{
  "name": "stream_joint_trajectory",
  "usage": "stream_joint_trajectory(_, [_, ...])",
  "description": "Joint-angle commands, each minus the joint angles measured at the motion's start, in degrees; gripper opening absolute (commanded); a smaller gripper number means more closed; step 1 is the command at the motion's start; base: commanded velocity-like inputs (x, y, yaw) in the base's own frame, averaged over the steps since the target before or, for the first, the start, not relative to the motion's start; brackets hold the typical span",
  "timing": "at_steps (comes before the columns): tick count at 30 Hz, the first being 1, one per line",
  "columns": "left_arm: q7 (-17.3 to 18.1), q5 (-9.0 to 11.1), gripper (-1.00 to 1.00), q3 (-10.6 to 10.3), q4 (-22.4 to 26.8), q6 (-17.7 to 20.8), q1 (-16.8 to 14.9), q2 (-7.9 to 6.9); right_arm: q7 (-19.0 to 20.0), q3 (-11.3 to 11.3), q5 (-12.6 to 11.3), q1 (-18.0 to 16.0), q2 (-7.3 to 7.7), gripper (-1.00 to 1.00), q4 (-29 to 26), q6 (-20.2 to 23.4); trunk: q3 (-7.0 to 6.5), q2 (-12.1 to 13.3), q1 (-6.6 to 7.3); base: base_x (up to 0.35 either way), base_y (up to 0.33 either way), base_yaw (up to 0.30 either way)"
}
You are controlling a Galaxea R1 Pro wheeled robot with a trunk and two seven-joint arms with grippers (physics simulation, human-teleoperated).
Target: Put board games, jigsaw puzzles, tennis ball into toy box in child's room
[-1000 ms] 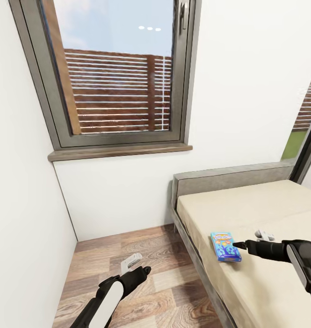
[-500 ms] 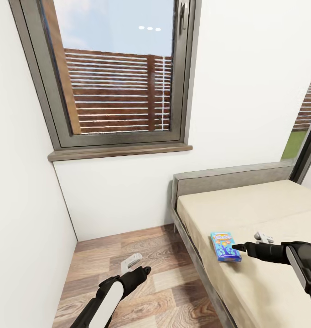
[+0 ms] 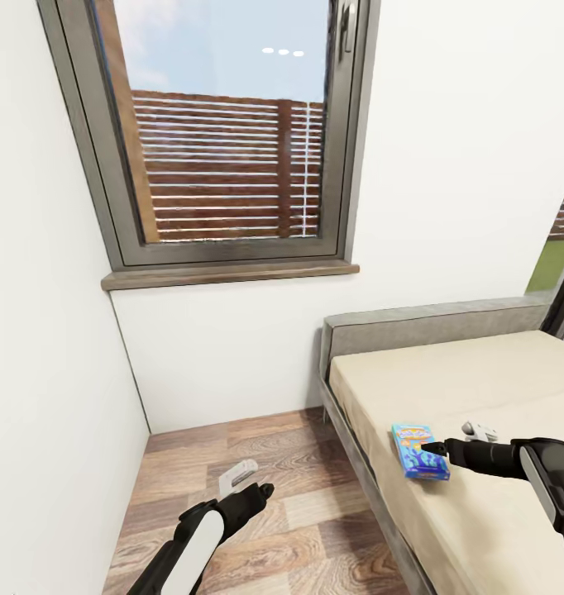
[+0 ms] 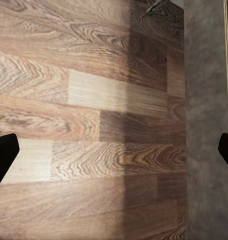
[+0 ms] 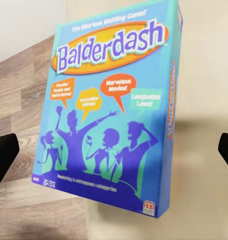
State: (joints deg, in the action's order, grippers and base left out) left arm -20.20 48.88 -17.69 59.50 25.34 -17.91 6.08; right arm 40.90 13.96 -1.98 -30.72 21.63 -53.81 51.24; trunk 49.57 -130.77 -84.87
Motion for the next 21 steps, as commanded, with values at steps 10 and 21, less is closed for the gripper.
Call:
stream_joint_trajectory(10, [-0.5,0.6,1.0,-0.1,0.1,0.1,0.0,-0.02,0.1,0.3,-0.3,0.0,-0.01,1.0,0.0,0.4,0.06,0.0,0.01,0.0,0.0,0.007])
stream_joint_trajectory(21, [-0.5,0.6,1.0,-0.1,0.1,0.1,0.0,-0.02,0.0,0.3,-0.1,0.0,-0.49,1.0,0.2,0.4,0.06,0.0,0.01,0.0,0.0,0.0])
